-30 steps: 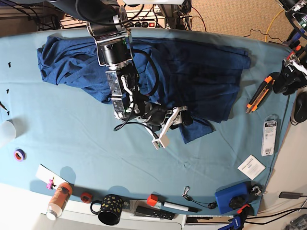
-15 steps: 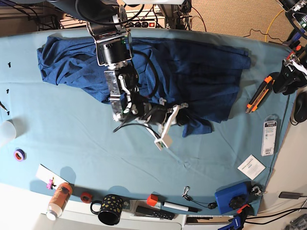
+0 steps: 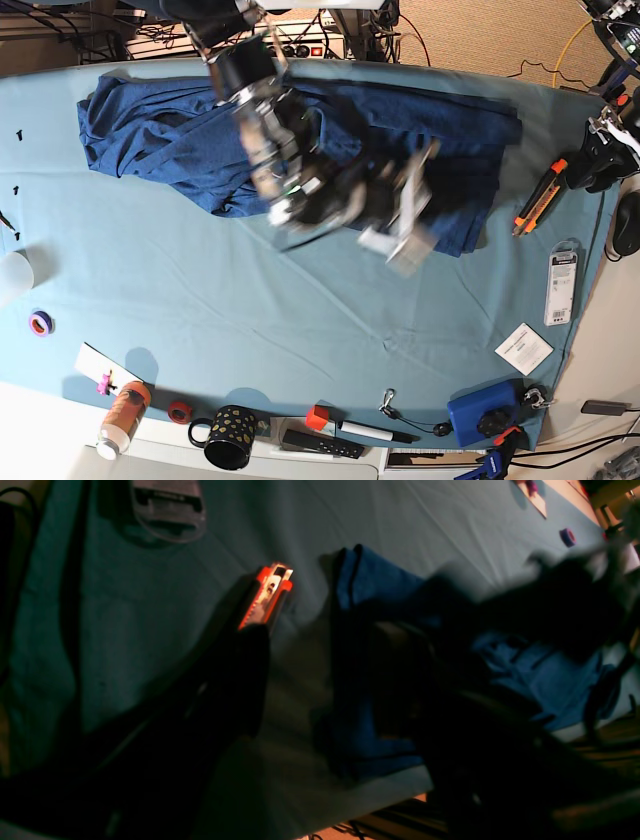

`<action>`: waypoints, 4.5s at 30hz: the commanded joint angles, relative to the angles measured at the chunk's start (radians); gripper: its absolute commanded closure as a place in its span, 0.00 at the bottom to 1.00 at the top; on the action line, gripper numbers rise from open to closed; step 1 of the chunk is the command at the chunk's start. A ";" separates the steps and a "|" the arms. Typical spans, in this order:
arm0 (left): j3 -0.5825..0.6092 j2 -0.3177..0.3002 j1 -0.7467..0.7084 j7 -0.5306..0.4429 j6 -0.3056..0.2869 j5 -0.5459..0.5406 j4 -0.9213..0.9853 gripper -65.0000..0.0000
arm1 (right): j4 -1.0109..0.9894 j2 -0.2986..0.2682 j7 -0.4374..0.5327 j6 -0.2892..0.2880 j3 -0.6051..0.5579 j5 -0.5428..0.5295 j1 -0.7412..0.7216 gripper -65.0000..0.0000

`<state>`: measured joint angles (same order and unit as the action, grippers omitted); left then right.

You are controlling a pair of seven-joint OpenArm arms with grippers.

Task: Layout the t-shirt on the table in an organized manner, then fold the t-shirt properly
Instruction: 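Release the fabric and move the right gripper back to the collar corner, then slide the left gripper along the shirt end and grasp the fabric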

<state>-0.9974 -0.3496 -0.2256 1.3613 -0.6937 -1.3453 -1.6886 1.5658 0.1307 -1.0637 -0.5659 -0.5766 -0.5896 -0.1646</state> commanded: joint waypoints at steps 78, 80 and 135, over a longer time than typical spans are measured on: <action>0.578 -0.010 0.008 -0.099 0.069 0.060 0.250 0.36 | 0.620 -0.180 -0.174 -0.042 1.590 -0.345 0.287 0.55; 0.615 0.007 0.010 -0.108 0.069 0.089 0.250 0.36 | 0.620 -0.180 -0.174 -0.042 1.590 -0.345 0.286 0.55; 0.562 0.137 0.079 -0.164 -0.004 0.005 0.248 1.00 | 0.618 -0.225 -0.173 -0.035 1.590 -0.253 0.287 0.55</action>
<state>-0.4343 -0.2096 -0.1524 1.1965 -0.6998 -1.3094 -1.4284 2.1685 -0.0811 -1.2644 -0.6018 1.0119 -0.8291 0.1276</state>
